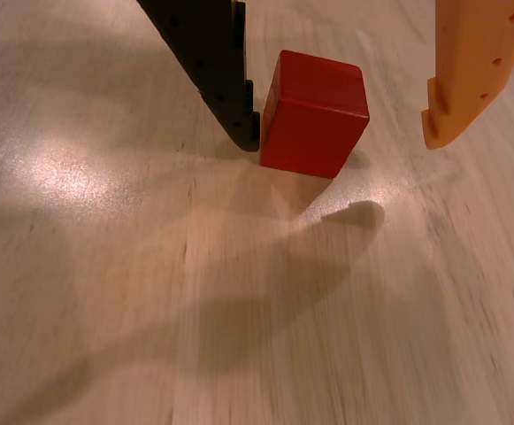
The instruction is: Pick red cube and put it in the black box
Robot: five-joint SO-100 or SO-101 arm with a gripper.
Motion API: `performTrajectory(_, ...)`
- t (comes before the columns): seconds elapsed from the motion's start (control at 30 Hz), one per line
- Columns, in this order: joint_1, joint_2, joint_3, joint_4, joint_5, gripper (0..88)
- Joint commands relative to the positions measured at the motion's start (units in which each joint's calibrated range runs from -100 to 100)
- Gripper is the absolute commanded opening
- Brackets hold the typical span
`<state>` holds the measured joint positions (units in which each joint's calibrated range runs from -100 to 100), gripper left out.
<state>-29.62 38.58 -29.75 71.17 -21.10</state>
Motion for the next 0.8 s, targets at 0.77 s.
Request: performTrajectory(0.77,-7.0,-3.3,-8.3,1.6,-1.5,30.2)
